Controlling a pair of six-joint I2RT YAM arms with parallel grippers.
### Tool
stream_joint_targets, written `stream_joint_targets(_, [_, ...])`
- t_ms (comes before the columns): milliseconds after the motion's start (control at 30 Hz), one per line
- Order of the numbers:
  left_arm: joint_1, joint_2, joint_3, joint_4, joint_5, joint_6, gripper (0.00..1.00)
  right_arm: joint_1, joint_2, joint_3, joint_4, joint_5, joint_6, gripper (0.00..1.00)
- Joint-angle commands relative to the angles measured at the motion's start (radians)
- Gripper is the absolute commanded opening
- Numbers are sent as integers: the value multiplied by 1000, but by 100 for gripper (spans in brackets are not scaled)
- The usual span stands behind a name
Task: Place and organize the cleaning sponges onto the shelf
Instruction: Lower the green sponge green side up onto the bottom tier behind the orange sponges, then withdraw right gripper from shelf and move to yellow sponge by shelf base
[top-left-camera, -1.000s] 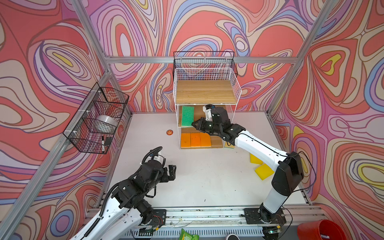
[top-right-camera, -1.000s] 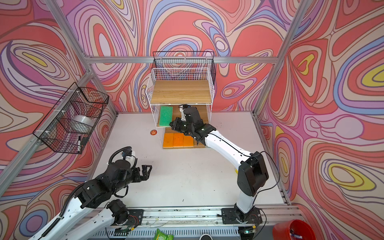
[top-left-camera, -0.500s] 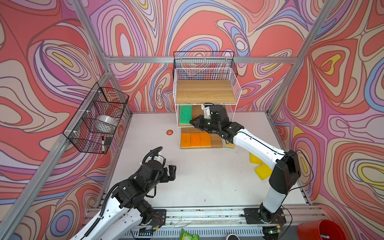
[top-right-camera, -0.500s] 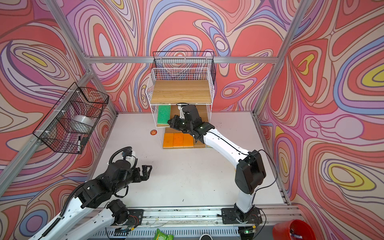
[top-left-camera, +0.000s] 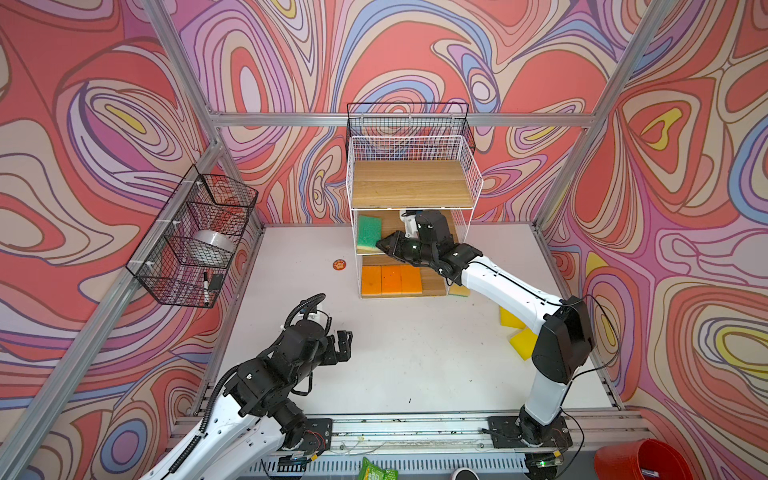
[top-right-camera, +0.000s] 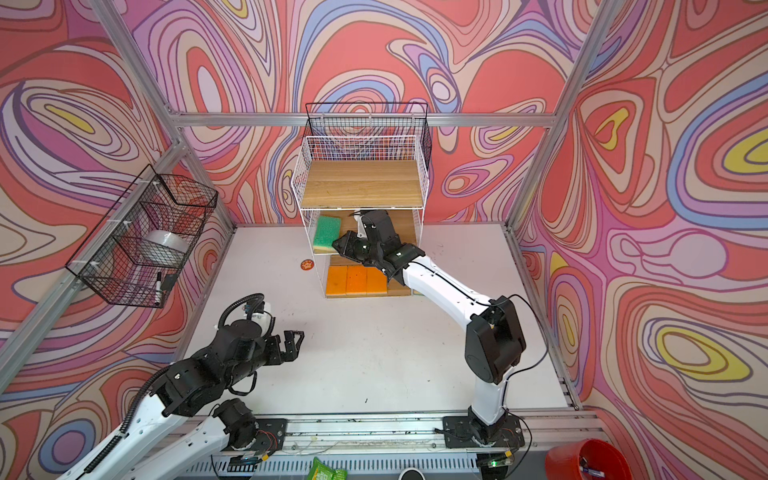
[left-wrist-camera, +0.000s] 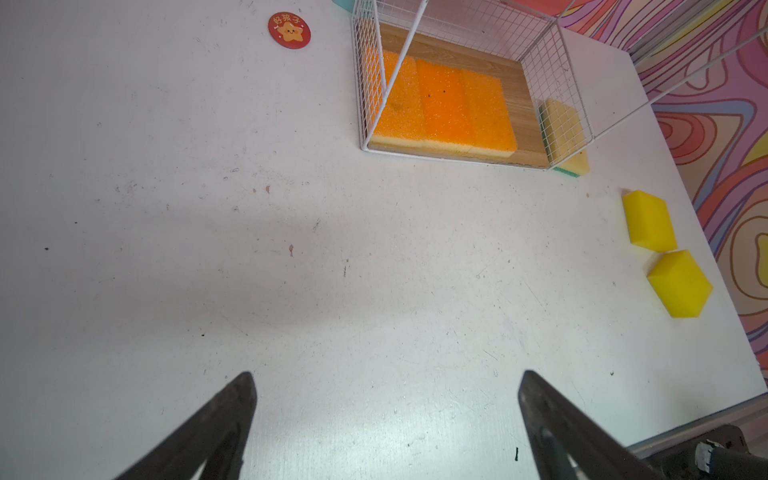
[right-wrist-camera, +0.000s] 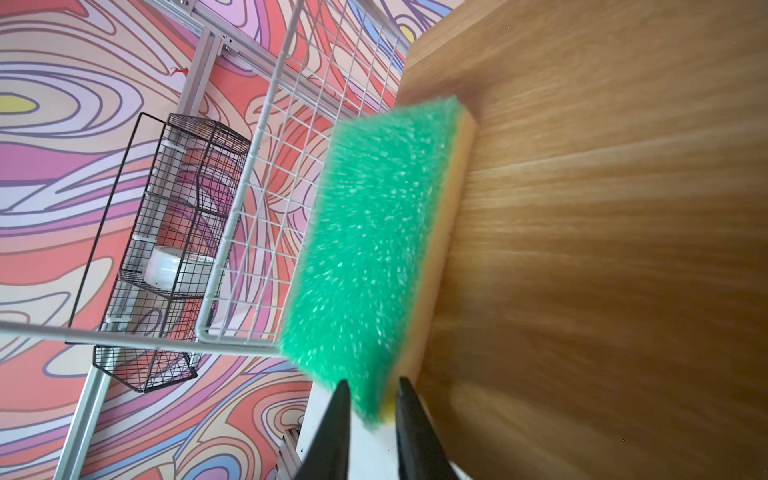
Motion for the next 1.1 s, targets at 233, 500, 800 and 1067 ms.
stream_joint_targets(233, [8,-6,-12,5,1,11,100,-5,-39,-30,10,18,-24,40])
stream_joint_targets(500, [8,-4,1,9,21,40,100,-5,-138,-119,48,44,-40,61])
stream_joint_targets(800, [8,69,83,-4,51,94,100,2,-270,-262,48,38,-35,65])
stream_joint_targets(1067, [-25,146,63,75,53,69,99,89,-482,-517,-45,178,-100,66])
